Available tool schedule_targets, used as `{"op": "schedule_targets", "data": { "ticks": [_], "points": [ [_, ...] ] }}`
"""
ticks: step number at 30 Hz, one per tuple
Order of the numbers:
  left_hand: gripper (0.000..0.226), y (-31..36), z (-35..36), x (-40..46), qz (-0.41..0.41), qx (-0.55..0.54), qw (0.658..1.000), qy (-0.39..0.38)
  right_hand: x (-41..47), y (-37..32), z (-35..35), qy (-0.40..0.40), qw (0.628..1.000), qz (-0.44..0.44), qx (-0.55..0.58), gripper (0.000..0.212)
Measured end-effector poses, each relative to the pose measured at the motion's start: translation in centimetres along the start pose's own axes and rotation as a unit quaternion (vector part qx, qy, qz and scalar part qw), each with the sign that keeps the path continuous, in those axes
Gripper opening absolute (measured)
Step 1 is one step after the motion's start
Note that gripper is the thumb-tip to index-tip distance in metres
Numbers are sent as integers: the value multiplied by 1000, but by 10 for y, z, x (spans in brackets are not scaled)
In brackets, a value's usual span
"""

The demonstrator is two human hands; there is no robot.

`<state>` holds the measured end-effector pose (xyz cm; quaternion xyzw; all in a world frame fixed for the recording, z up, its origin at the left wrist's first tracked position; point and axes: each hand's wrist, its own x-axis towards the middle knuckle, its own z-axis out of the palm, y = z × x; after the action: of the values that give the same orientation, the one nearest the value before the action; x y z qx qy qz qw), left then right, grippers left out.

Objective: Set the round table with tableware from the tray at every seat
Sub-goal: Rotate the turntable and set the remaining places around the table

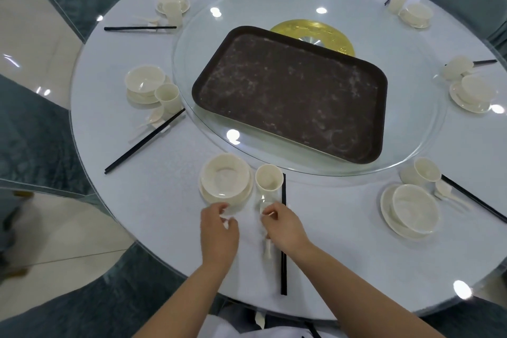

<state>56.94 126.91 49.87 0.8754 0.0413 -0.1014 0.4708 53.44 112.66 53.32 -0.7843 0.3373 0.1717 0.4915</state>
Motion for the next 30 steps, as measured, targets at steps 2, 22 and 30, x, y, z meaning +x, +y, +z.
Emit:
{"op": "schedule_targets", "data": {
  "ticks": [2, 22, 30],
  "points": [
    [31, -3, -13, 19, -16, 32, 999, 25, 5, -8, 6, -15, 997, -49, -52, 16],
    [38, -37, -34, 38, 56, 230, 965, -116, 23, -33, 42, -91, 956, -141, -241, 16],
    [39, -40, -39, 31, 53, 236, 961, -133, 14, -24, 38, -82, 981, -114, -137, 17]
  ]
}}
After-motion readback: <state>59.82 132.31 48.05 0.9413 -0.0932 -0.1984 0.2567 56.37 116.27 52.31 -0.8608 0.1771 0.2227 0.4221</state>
